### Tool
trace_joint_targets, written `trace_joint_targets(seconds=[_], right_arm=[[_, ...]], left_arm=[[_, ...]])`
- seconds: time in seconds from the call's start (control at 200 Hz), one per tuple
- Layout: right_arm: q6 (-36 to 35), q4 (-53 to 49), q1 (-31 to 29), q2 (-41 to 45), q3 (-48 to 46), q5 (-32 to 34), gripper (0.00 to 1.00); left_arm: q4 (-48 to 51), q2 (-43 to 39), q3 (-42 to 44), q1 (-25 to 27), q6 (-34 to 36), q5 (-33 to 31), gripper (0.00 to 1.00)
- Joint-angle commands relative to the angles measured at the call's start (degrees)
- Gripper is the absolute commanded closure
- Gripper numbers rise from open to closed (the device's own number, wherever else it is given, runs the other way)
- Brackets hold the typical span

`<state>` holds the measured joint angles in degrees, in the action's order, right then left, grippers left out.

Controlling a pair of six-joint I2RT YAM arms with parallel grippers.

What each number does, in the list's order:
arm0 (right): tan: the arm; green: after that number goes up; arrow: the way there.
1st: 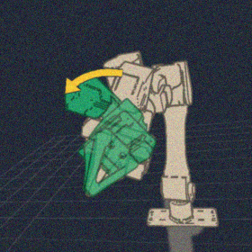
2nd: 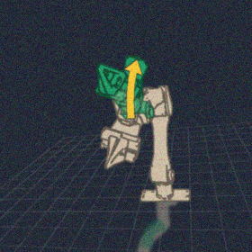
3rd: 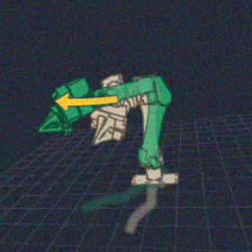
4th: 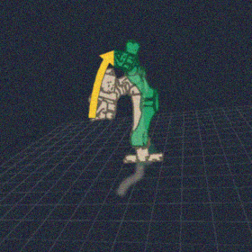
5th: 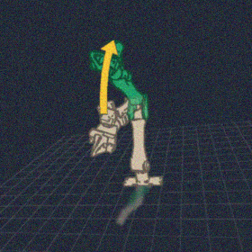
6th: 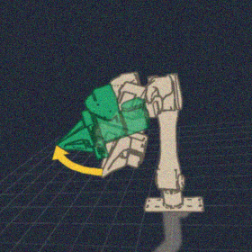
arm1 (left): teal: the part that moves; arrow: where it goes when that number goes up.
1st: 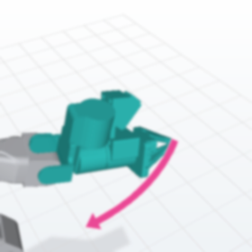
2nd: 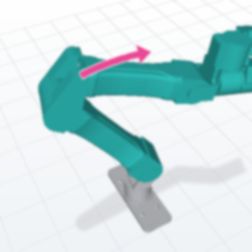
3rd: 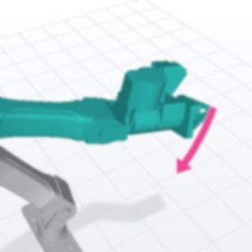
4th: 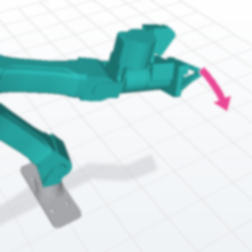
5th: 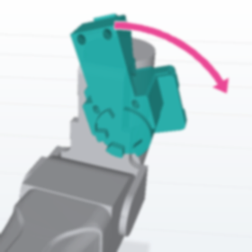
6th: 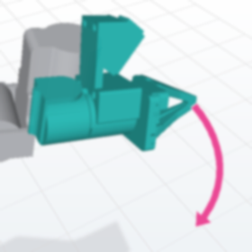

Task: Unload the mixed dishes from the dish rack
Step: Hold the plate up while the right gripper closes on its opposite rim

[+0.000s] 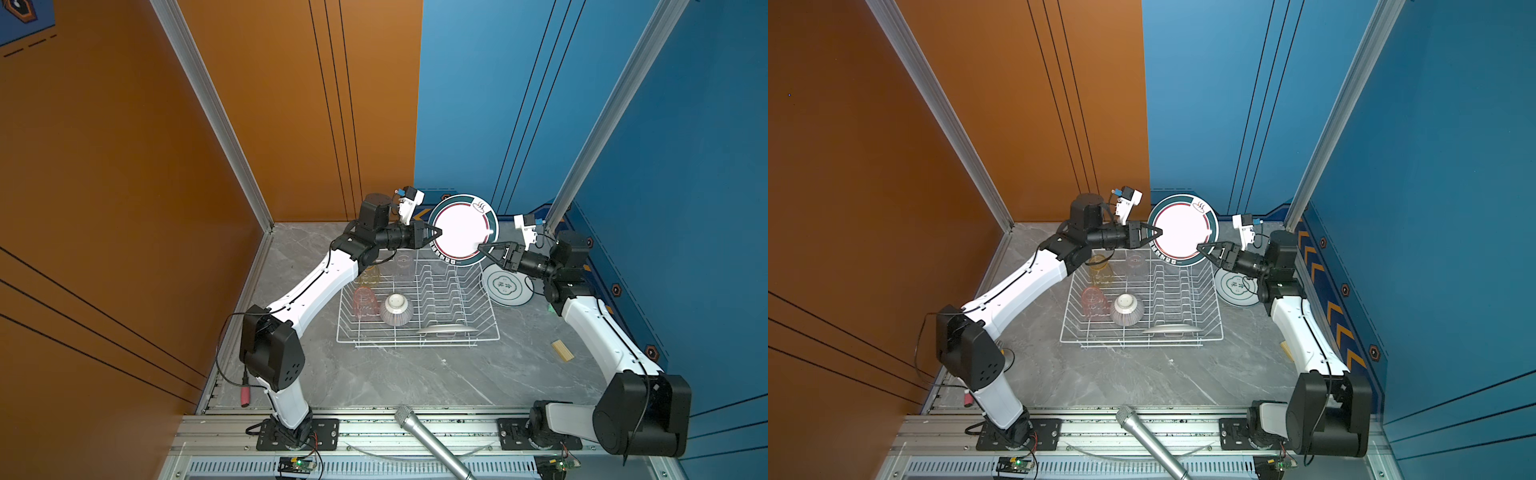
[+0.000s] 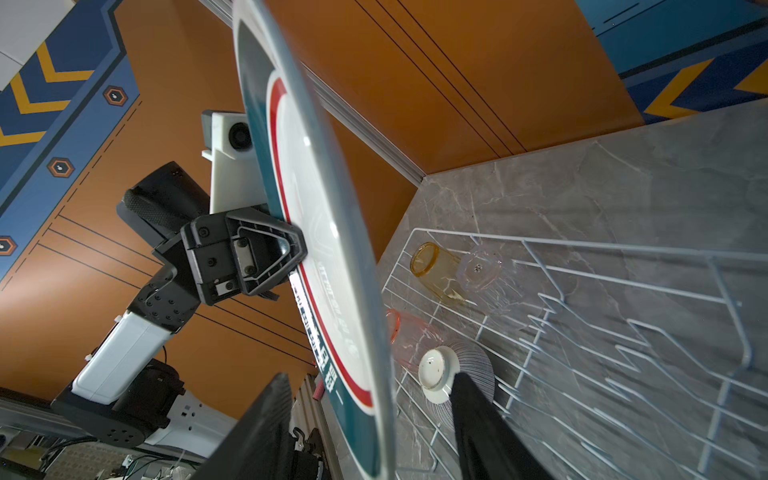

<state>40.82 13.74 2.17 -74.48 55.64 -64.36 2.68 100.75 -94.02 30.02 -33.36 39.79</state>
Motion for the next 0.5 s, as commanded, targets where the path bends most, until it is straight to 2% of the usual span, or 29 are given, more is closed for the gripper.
trace_joint_targets(seconds=[0.0,0.185,0.496], right_arm=[[3.2,5.9,-0.3,-0.7,-0.7,-1.0,0.46],[6.8,10.7,-0.3,-1.8,-1.0,-0.6,0.62],[10.4,15.1,-0.1,-2.7,-1.3,0.2,0.83]], left_arm=[[-9.8,1.2,0.8,0.3,-6.0,4.5,1.0],[-11.9,2.2,0.8,0.8,-7.7,5.1,1.0],[-12.6,3.4,0.5,1.6,-8.6,5.8,1.0]])
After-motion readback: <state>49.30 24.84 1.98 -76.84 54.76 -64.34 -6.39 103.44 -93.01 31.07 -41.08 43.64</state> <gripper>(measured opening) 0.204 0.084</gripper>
